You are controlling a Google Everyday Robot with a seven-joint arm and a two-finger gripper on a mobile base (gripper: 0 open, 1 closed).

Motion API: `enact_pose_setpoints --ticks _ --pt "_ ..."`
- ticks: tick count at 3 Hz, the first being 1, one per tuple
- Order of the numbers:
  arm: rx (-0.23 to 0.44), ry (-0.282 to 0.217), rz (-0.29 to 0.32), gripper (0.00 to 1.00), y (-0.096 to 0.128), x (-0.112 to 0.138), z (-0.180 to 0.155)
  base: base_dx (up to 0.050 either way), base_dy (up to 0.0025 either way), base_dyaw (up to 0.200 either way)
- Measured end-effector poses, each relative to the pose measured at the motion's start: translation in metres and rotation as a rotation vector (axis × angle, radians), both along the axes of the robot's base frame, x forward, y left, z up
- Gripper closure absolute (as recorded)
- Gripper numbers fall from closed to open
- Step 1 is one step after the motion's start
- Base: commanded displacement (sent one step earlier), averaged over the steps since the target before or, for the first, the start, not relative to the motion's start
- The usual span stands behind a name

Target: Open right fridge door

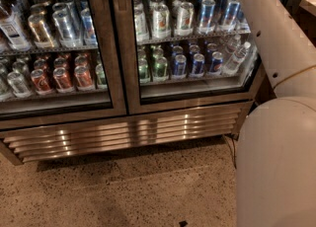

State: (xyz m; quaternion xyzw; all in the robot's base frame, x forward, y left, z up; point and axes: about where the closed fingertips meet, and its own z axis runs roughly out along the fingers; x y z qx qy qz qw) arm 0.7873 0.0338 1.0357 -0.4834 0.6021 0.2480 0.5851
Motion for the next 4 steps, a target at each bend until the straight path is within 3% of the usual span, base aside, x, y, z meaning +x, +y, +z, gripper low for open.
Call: enact_pose_setpoints --ticks 3,4 --pt "0.000 0.000 0.000 0.36 0.0001 0.0000 0.0000 0.000 0.00000 0.000" --pt "0.000 0.000 0.000 0.00 0.0002 0.0000 -0.0001 0.000 0.00000 0.000"
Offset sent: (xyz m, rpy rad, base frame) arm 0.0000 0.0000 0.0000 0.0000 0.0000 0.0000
